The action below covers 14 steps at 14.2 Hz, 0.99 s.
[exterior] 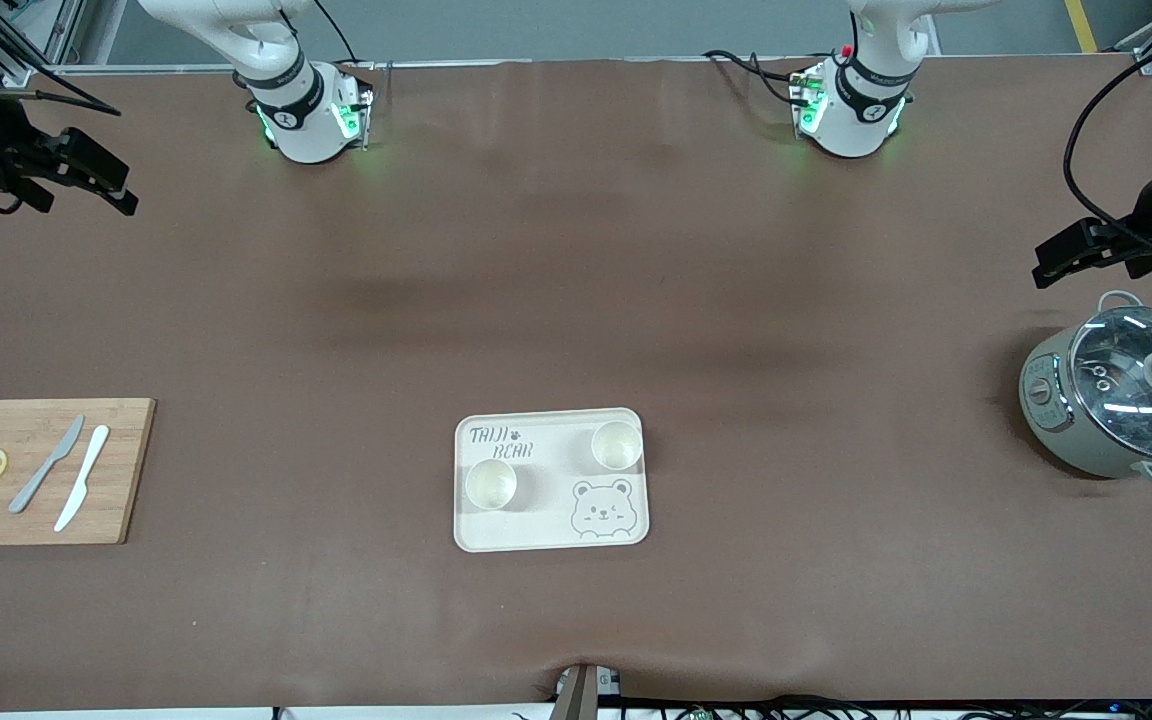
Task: Place white IKEA cup upright on tray with both arms
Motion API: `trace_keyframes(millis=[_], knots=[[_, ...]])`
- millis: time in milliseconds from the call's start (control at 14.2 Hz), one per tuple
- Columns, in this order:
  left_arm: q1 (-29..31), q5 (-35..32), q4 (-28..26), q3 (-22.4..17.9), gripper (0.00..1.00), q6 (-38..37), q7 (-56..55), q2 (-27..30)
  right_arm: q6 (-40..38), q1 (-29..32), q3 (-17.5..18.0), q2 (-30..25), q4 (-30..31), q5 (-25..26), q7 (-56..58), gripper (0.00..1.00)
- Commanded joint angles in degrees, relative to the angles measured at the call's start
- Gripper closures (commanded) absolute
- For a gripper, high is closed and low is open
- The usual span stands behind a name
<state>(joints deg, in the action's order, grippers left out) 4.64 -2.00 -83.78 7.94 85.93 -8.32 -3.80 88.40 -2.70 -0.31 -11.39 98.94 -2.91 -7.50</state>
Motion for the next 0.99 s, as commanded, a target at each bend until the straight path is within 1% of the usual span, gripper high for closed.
trace_keyframes(millis=[0,212,424,635,776,918], knots=[[0.4,1.6,-0.6,0.2,0.0,-0.4,1.1,1.0,1.0,0.9,0.7,0.2,0.4,0.5,-0.1,0.0],[0.3,1.7,-0.3,0.3,0.0,-0.4,1.1,1.0,2.0,0.9,0.6,1.4,0.4,1.0,-0.1,0.0],[0.4,1.6,-0.2,0.3,0.0,-0.4,1.1,1.1,2.3,0.9,0.6,1.5,-0.3,3.3,-0.1,0.0],[0.5,1.7,-0.2,0.3,0.0,-0.4,1.1,1.1,0.7,0.9,0.5,1.5,-0.3,3.4,0.1,0.0],[0.4,1.6,-0.1,0.2,0.0,-0.4,1.1,1.1,0.5,1.2,0.5,1.5,-2.2,3.4,0.1,0.0],[0.4,1.6,-0.1,0.2,0.0,-0.4,1.1,1.1,0.5,1.4,0.4,1.5,-2.5,3.4,-0.4,0.0]])
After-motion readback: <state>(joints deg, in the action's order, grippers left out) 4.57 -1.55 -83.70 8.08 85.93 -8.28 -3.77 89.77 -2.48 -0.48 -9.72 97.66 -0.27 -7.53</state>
